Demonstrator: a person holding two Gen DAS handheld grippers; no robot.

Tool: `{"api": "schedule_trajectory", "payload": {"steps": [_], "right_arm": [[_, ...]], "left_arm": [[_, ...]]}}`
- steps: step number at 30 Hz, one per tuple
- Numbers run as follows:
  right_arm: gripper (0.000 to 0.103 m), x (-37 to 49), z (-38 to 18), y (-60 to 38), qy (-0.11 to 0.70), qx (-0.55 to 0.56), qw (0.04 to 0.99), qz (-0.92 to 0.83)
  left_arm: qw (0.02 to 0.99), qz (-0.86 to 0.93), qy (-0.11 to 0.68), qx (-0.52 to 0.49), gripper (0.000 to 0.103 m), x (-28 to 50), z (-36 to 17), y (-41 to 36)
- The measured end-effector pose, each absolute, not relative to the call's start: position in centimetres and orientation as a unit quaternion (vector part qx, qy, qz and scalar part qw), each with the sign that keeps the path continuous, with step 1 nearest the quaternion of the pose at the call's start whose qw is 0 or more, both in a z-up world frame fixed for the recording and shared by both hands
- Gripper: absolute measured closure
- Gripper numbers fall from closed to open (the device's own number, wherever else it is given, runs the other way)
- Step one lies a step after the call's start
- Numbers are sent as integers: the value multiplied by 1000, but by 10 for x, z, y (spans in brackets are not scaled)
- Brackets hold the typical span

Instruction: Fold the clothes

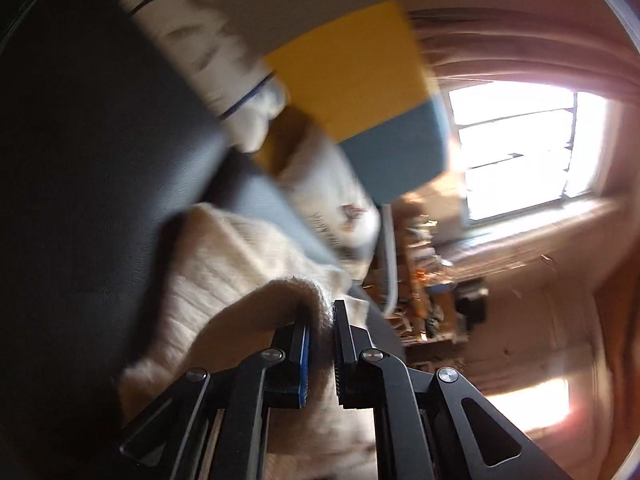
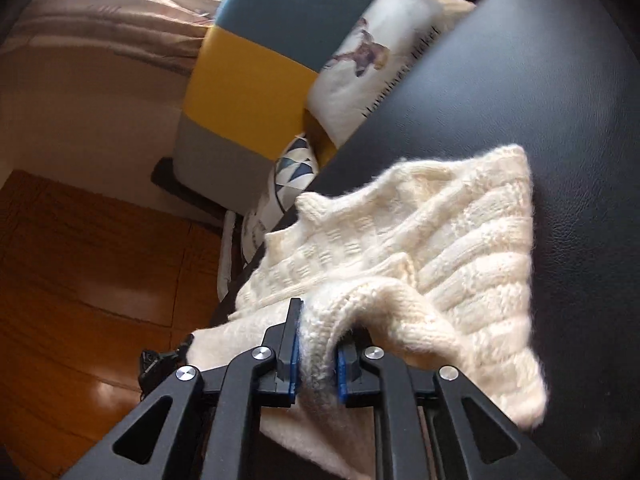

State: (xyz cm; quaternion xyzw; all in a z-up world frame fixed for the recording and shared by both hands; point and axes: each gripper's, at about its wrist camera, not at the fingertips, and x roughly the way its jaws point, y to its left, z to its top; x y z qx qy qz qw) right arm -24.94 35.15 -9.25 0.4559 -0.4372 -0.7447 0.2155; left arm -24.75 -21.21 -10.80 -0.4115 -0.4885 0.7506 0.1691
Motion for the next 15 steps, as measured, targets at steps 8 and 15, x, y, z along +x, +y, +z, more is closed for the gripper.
{"api": "schedule_trajectory", "payload": {"steps": [8, 15], "right_arm": [[63, -262, -115, 371, -534, 455, 235, -672], [18, -243, -76, 363, -550, 444, 323, -629]], "left_arm": [[183, 699, -524, -450, 84, -277, -137, -217], [194, 705, -547, -409, 56, -259, -113, -253]]}}
